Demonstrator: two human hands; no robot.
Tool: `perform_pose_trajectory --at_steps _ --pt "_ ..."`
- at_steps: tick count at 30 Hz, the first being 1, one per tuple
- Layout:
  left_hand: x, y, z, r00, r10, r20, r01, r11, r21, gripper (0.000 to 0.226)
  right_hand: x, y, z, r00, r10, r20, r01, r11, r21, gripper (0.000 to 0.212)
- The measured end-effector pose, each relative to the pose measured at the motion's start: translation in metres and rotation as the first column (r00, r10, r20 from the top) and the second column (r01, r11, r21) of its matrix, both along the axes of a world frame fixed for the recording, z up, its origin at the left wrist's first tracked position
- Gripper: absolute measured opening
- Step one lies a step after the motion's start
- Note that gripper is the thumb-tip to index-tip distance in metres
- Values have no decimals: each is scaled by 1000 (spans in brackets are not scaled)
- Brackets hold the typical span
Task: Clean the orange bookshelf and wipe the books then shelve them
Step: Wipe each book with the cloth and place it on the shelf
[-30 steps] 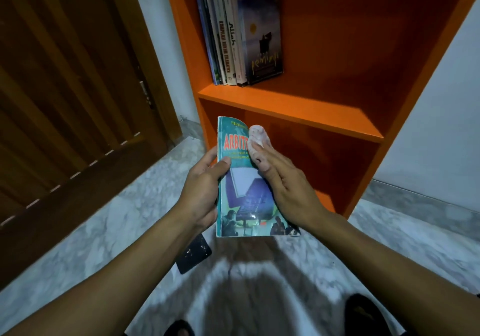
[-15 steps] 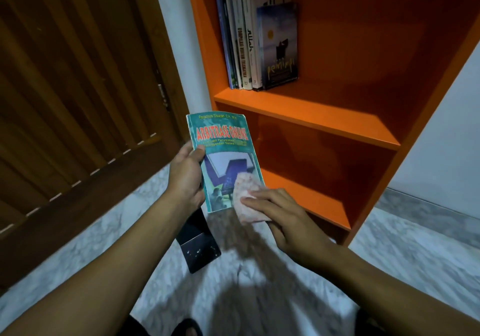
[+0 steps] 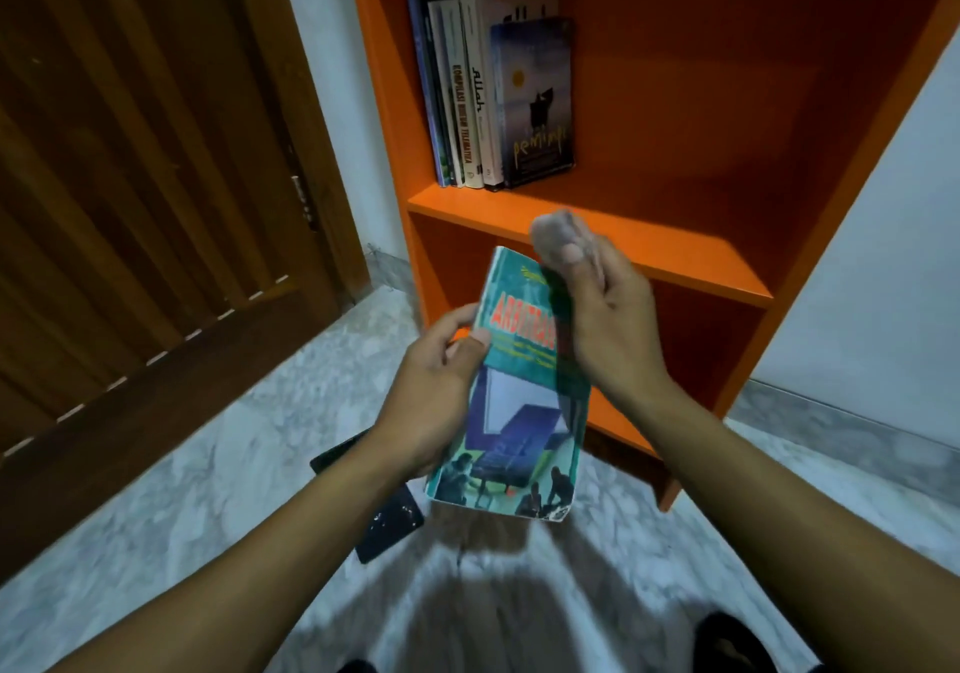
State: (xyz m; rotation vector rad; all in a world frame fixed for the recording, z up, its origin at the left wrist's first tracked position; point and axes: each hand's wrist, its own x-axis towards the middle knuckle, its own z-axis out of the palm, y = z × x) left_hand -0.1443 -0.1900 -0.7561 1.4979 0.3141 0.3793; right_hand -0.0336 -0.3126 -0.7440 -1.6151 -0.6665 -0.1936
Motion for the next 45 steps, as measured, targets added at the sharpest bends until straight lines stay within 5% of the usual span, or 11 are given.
perform_pose_trajectory --at_steps 3,11,15,21,25,30,34,40,45 --pt "5 -16 3 1000 -13 26 16 990 -142 26 -7 11 -13 992 16 124 10 979 -206 39" --pt "16 14 3 972 216 -90 -231 824 -517 26 -46 14 -51 961 256 105 -203 911 -359 43" --pt "13 35 1 937 315 -148 -344 779 -524 30 -64 10 -64 900 424 98 -362 854 -373 35" --pt "6 55 6 910 403 -101 -399 778 -485 24 -74 1 -63 887 462 25 -435 851 -295 33" --pt "4 62 13 911 412 -16 -391 852 -349 24 -65 -6 -58 886 456 -86 -461 846 -268 24" --pt "-4 61 26 962 255 95 -247 965 -86 28 -31 -14 -56 966 133 -223 -180 961 -207 25" --pt "-13 51 35 989 60 139 -69 996 63 25 -12 -13 -40 822 268 -503 -340 939 -55 37" --pt "-12 44 51 985 -40 169 -2 971 238 34 -5 -16 -13 771 356 -527 -356 928 107 25" --pt "-6 71 68 999 -8 -47 33 818 574 31 20 -19 28 816 369 -445 -349 928 130 26"
